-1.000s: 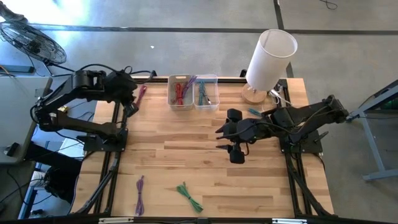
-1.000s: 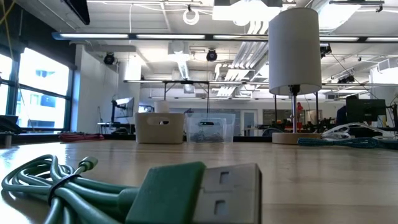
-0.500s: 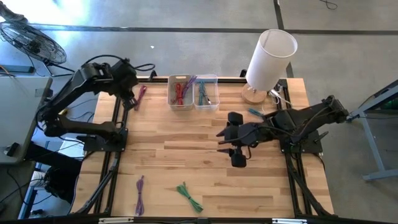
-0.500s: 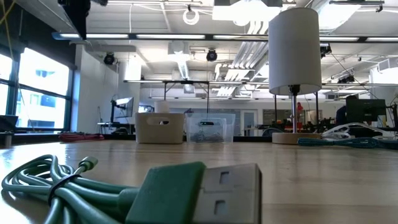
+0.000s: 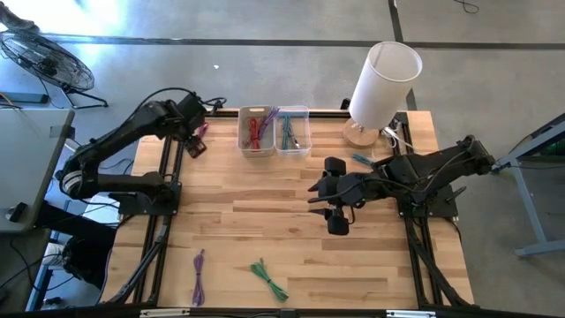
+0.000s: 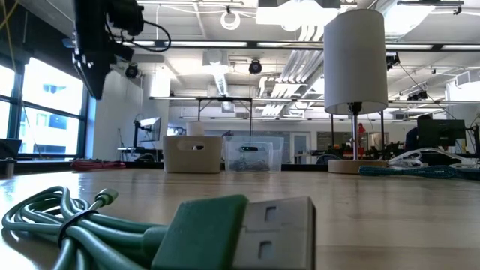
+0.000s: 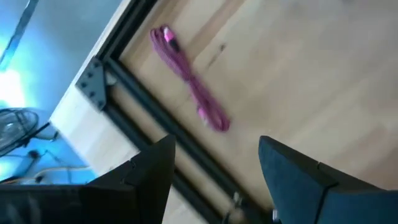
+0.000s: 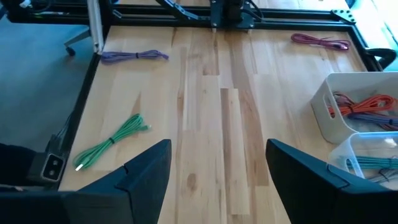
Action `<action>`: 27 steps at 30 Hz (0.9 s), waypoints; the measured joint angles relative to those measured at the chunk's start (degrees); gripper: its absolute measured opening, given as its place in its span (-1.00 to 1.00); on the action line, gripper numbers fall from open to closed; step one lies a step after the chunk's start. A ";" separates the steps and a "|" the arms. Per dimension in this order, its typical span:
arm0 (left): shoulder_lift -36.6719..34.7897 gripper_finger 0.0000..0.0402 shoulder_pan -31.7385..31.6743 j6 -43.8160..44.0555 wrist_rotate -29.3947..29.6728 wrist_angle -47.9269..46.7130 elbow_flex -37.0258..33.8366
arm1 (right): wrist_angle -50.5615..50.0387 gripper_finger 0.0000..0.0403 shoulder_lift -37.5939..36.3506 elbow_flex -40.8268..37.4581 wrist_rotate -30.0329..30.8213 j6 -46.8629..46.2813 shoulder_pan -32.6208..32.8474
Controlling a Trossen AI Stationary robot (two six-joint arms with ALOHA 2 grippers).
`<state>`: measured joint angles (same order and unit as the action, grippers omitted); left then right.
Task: Pick & Place USB Port
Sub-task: Put the pink and black USB cable into the white transparent bin
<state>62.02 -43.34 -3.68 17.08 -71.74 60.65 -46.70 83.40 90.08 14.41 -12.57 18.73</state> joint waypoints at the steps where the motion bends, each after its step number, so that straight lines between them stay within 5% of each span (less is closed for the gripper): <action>1: 0.00 0.12 -0.42 0.03 -0.07 2.49 -1.48 | 0.00 0.26 0.00 0.00 -0.11 0.10 -0.11; 11: 0.36 0.12 -7.52 -0.56 -0.17 12.27 -8.24 | -0.26 0.26 0.00 0.00 -1.11 -0.78 -0.75; 18: 4.77 0.12 -12.35 -2.59 -6.28 14.52 -8.29 | -0.39 0.26 0.00 0.00 -1.31 -1.58 -0.75; 27: 9.73 0.12 -12.54 -0.12 -3.51 14.59 -8.29 | -0.79 0.26 0.00 0.00 -1.28 -2.42 -0.75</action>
<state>71.75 -55.88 -3.81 13.56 -57.14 52.36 -47.48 83.40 90.08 13.13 -14.98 17.98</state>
